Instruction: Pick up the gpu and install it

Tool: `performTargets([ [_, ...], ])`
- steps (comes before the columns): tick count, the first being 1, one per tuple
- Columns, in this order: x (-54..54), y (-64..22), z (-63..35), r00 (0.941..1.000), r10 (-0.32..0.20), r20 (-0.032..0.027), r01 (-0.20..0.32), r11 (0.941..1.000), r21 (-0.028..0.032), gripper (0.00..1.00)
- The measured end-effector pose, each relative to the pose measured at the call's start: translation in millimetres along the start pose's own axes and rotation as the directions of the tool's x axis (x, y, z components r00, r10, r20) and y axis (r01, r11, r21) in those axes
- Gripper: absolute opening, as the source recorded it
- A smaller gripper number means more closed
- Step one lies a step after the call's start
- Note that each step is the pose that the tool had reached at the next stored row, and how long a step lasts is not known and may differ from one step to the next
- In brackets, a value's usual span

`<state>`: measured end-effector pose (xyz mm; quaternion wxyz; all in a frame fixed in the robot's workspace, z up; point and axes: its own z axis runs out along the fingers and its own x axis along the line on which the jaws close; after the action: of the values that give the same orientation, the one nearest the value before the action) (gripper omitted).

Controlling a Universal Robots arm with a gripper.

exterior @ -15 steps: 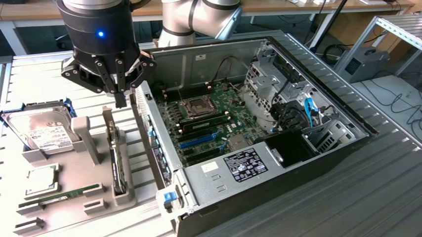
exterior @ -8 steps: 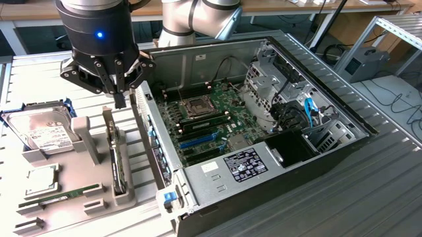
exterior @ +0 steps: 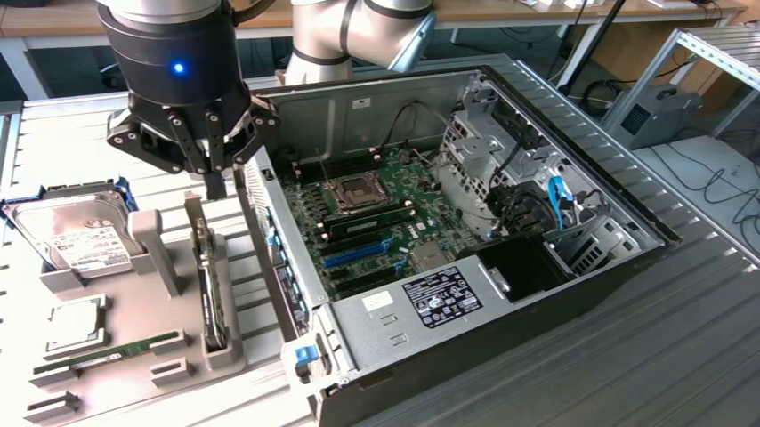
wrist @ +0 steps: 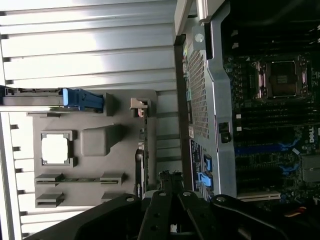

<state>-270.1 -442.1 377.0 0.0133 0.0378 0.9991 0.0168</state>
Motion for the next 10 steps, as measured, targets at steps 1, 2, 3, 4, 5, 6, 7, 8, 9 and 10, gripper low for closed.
performTargets([
  [1, 0.0, -0.7, 0.0, 1.0, 0.0, 0.0, 0.0, 1.0, 0.0, 0.11],
  [2, 0.1, -1.5, 0.0, 1.0, 0.0, 0.0, 0.0, 1.0, 0.0, 0.11],
  [3, 0.1, -2.6, 0.1, 1.0, 0.0, 0.0, 0.0, 1.0, 0.0, 0.11],
  [4, 0.1, -3.4, 0.1, 1.0, 0.0, -0.0001, 0.0, 1.0, 0.0001, 0.11],
  [5, 0.2, -4.3, 0.1, 1.0, 0.0, -0.0001, 0.0, 1.0, 0.0, 0.11],
  [6, 0.2, -5.1, 0.1, 1.0, 0.0, 0.0, 0.0, 1.0, 0.0, 0.11],
  [7, 0.3, -5.8, 0.1, 1.0, 0.0, 0.0, 0.0, 1.0, 0.0, 0.11],
  [8, 0.3, -6.4, 0.2, 1.0, 0.0, 0.0, 0.0, 1.0, 0.0, 0.11],
  [9, 0.2, -7.1, 0.2, 1.0, 0.0, 0.0, 0.0, 1.0, 0.0, 0.11],
  [10, 0.2, -7.5, 0.3, 1.0, 0.0, 0.0, 0.0, 1.0, -0.0001, 0.11],
])
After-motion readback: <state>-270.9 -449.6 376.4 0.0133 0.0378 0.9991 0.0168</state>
